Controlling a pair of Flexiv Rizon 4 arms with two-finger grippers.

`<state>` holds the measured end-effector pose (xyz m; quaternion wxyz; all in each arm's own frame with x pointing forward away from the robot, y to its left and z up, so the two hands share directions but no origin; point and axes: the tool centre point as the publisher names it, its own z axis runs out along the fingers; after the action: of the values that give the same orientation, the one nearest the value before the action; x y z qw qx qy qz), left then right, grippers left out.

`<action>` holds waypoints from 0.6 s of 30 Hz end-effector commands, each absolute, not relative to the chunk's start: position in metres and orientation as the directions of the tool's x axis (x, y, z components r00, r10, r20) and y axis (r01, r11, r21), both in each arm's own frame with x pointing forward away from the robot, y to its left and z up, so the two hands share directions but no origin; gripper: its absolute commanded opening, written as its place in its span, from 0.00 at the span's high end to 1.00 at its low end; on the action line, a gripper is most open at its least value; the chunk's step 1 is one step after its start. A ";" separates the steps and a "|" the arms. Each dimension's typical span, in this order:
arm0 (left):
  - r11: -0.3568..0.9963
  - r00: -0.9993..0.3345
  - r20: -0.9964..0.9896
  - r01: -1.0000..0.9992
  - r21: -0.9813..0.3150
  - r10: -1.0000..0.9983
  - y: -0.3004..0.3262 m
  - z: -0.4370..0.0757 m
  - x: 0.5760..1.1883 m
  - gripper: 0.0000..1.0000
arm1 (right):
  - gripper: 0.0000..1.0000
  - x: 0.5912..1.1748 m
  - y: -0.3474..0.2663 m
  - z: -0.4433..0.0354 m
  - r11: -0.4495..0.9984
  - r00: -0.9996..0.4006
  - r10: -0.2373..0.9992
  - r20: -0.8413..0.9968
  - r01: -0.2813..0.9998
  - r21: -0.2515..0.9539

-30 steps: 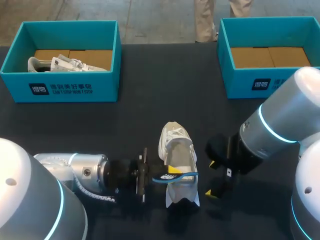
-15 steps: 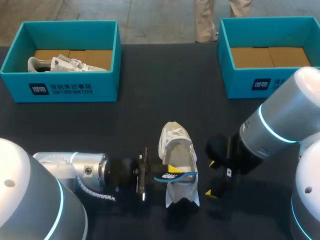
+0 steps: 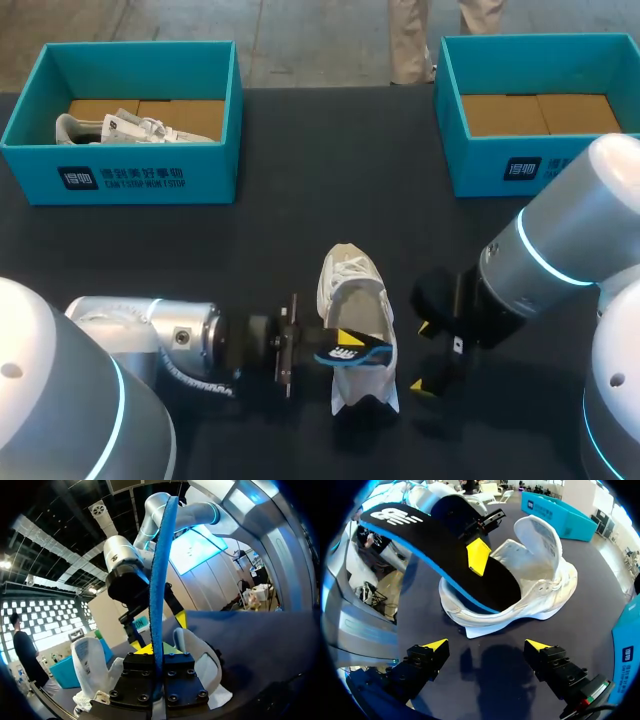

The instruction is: Take the shoe out of the shoebox, open the shoe tongue, remove and reinsert the insole, then place the shoe into the shoebox

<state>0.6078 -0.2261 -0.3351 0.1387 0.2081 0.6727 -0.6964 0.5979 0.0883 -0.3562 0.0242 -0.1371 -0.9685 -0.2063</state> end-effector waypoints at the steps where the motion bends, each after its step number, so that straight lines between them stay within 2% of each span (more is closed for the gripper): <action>1: -0.042 -0.866 -0.491 0.489 -0.871 0.091 -0.231 -0.340 0.611 1.00 | 0.00 0.597 0.089 -0.357 0.878 -0.961 0.258 0.101 0.277 0.391; 11: 0.041 -0.854 -0.514 0.518 -0.854 0.077 -0.230 -0.349 0.617 1.00 | 0.00 0.597 0.089 -0.357 0.878 -0.961 0.258 0.101 0.277 0.391; 18: 0.035 -0.855 -0.513 0.517 -0.855 0.077 -0.229 -0.347 0.615 1.00 | 0.00 0.597 0.089 -0.357 0.878 -0.961 0.258 0.101 0.277 0.391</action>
<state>0.6174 -0.2284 -0.3465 0.1665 0.2121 0.6991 -0.6622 0.5980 0.0884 -0.3565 0.0244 -0.1370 -0.9685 -0.2065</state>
